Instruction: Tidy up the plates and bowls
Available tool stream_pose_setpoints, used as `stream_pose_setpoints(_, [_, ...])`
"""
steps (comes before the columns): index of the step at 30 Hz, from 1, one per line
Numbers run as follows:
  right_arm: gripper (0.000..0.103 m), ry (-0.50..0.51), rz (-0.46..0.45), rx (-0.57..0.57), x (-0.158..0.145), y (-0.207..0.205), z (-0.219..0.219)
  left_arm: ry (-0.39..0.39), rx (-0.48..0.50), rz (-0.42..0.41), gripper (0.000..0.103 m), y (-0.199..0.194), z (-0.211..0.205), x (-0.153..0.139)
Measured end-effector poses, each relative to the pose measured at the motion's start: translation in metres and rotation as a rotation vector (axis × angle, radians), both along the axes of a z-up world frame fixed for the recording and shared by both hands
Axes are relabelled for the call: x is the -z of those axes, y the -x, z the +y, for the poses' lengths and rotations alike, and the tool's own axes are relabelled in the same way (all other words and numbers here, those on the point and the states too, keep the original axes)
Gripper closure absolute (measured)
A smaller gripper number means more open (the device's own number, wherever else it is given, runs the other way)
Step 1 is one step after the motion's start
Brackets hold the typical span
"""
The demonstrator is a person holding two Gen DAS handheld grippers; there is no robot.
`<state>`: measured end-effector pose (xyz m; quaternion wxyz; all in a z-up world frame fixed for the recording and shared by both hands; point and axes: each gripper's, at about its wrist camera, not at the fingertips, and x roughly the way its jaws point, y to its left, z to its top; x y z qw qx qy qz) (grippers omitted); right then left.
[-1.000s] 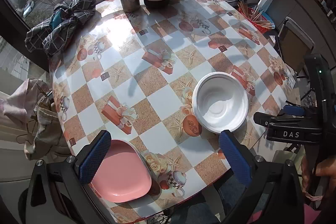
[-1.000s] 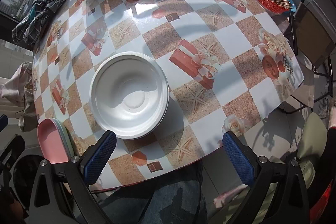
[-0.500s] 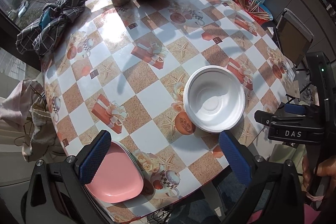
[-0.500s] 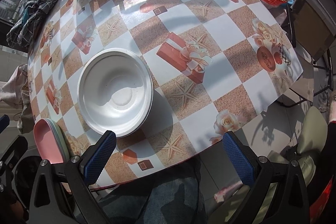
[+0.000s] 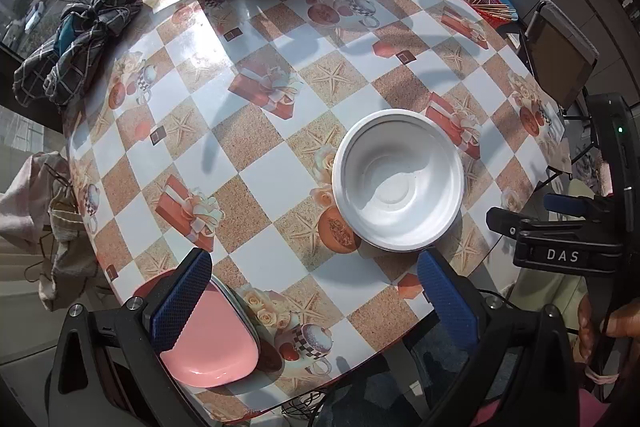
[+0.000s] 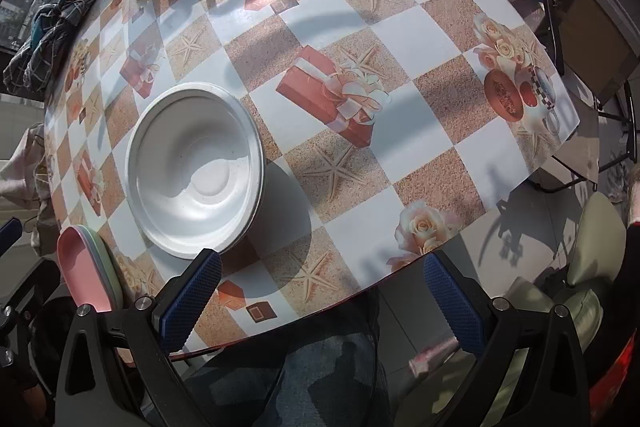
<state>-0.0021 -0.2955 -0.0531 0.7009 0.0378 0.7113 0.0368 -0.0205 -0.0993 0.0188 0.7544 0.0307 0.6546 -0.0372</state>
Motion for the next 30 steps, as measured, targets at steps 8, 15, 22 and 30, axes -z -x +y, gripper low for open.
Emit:
stream_pose_setpoints(8, [0.001, 0.003, 0.026, -0.001, 0.008, 0.001, -0.004, 0.006, -0.016, 0.048, 0.0, -0.004, -0.001, 0.015])
stream_pose_setpoints(15, [0.001, 0.007, 0.044, -0.011, 0.015, -0.002, -0.004, -0.003, -0.009, 0.067, 0.0, -0.01, -0.006, 0.024])
stream_pose_setpoints(22, [0.001, 0.012, 0.063, -0.014, 0.021, -0.003, -0.005, -0.012, -0.009, 0.093, 0.0, -0.016, -0.009, 0.037])
stream_pose_setpoints(30, [0.001, 0.016, 0.083, -0.018, 0.031, -0.007, -0.006, -0.025, 0.002, 0.119, 0.0, -0.021, -0.016, 0.052])
